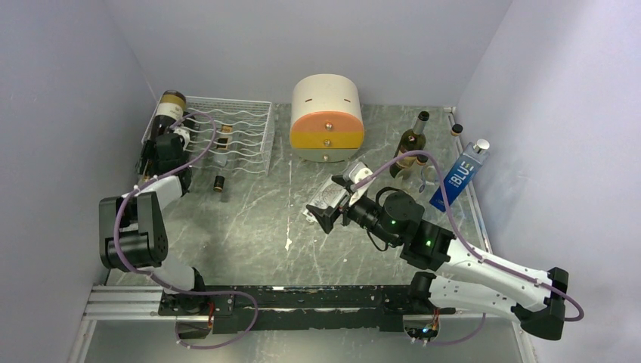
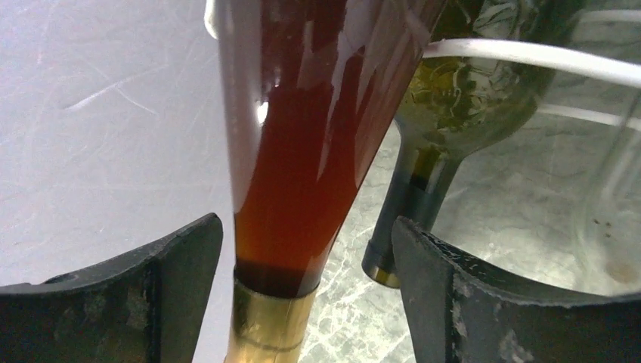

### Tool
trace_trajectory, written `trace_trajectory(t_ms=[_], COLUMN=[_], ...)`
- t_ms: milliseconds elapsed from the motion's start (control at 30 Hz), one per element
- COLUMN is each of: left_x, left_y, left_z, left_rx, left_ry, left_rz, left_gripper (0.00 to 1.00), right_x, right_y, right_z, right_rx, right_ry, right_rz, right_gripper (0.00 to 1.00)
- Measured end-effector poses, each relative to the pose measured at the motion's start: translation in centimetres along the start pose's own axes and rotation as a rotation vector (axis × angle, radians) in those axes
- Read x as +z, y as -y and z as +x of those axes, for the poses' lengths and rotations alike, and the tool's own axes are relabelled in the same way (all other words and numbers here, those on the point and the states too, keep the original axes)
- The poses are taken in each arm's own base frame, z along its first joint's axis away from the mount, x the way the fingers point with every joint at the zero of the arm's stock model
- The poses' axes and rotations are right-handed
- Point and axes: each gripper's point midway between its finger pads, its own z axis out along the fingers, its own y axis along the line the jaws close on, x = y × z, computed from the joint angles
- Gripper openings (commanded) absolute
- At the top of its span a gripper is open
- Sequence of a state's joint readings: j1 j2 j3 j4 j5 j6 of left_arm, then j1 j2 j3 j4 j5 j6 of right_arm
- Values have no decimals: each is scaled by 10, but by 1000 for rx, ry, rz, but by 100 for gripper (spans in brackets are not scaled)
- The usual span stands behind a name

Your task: Take the wine bottle off the wine rack

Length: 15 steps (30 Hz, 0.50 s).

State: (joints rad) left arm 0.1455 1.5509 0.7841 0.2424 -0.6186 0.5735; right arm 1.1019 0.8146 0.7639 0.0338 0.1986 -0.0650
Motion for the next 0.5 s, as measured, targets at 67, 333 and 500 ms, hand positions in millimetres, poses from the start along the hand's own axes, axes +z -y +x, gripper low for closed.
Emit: trace_trajectory(t_ms=[67, 333, 500], left_x=[7, 13, 10], left_y=[2, -7, 0], left_z=[3, 5, 9], left_rx=[6, 13, 56], left_ry=[-10, -18, -29], left_rz=[-4, -49, -8], left_gripper=[59, 40, 24], right_x=[1, 1, 3], right_y=[0, 4, 4], right_z=[1, 3, 4], right_rx=[-1, -4, -6], right_ry=[-4, -8, -12], right_rz=[2, 24, 25], right_gripper=[100, 100, 100])
